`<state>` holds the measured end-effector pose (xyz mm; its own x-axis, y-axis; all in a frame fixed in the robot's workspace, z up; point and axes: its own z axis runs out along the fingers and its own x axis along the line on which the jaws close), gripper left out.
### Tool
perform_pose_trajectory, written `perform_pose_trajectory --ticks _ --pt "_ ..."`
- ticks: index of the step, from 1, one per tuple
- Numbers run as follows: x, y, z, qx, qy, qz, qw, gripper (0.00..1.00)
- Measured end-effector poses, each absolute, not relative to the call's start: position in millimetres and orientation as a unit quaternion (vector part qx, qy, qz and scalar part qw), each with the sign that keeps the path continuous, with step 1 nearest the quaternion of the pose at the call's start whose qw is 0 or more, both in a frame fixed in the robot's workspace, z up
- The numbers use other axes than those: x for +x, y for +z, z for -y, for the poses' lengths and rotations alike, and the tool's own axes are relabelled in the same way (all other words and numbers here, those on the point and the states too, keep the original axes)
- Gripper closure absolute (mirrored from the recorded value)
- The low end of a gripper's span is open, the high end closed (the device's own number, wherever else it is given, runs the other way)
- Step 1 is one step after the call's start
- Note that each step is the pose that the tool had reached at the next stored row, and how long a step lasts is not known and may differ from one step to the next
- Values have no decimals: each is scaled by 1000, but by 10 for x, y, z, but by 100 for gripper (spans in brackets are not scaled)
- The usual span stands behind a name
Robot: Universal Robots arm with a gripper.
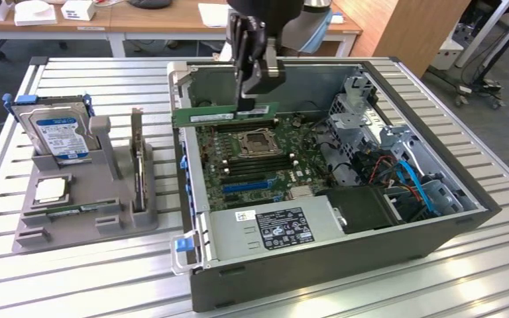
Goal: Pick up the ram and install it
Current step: 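Pick up the ram and move it above insertion slot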
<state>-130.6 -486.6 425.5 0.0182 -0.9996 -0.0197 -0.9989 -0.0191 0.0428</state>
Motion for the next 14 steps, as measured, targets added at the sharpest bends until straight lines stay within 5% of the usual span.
perform_pose_trajectory --ticks 14 --pt "-799 4255 4866 714 -22 700 8 89"
